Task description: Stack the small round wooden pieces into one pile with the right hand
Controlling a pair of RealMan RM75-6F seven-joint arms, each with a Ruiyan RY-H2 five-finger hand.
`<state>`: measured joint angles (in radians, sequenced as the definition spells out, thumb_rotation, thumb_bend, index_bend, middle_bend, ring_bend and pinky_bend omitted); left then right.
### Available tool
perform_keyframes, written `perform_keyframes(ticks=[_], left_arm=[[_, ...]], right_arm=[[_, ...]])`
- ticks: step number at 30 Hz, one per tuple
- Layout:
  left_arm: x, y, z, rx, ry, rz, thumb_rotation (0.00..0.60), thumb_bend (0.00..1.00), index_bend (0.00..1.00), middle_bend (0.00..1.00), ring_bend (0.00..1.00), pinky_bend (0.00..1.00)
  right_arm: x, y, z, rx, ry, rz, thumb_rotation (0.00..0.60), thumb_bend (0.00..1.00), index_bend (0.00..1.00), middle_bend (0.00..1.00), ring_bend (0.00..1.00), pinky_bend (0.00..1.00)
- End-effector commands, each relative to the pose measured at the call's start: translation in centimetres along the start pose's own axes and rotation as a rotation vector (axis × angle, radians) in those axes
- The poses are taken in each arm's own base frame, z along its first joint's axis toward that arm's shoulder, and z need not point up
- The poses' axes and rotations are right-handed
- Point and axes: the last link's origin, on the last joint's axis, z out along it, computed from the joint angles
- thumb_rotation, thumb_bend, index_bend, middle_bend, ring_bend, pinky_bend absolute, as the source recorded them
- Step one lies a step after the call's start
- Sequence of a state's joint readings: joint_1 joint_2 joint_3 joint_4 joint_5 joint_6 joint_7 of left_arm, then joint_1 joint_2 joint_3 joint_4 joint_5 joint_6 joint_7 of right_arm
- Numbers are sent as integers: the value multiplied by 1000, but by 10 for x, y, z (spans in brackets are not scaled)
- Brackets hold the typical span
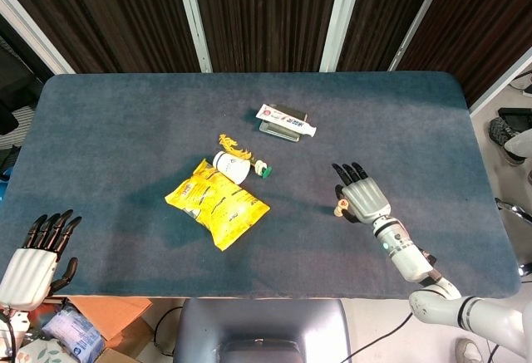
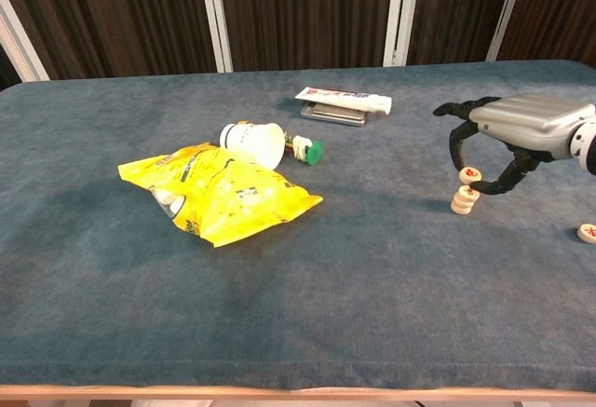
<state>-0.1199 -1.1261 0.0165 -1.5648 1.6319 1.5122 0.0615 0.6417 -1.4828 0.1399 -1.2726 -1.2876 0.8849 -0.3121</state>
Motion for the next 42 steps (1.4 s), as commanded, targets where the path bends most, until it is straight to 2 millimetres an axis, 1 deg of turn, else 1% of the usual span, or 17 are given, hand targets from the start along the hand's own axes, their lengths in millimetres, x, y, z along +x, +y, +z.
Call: perform_keyframes(ticks=[1, 6, 18, 24, 34, 37, 42], left_arm=[[0, 0, 0, -2, -3, -1, 600, 525, 0, 0, 22, 28], [-1, 0, 1, -4, -7, -2, 600, 524, 0, 0, 22, 28], [-1, 0, 1, -1, -6, 1, 600, 524, 0, 0, 22, 28], [0, 1, 1, -5, -1, 2, 600, 524, 0, 0, 22, 28], [0, 1, 0, -8, 1, -1, 600, 524, 0, 0, 22, 28], [0, 1, 0, -7, 0, -1, 600, 524, 0, 0, 22, 28], [1, 0, 0, -5, 0, -1, 600, 524, 0, 0, 21, 28]], right_arm=[[-1, 1, -1, -2, -3, -8, 600, 460, 662, 0, 0, 0], [-5, 3, -2, -18, -17, -22, 600, 460, 659, 0, 0, 0], [-8, -4, 2, -13, -27, -19, 600, 460, 646, 0, 0, 0], [-8, -5, 2, -17, -35, -24, 600, 461, 585, 0, 0, 0], [-7, -7, -2, -16, -34, -20, 600, 460, 525, 5, 0, 0], [-2, -5, -11, -18, -3, -2, 600, 460, 510, 6, 0, 0], [1, 11, -43, -38, 61, 4, 600, 461, 500, 6, 0, 0]])
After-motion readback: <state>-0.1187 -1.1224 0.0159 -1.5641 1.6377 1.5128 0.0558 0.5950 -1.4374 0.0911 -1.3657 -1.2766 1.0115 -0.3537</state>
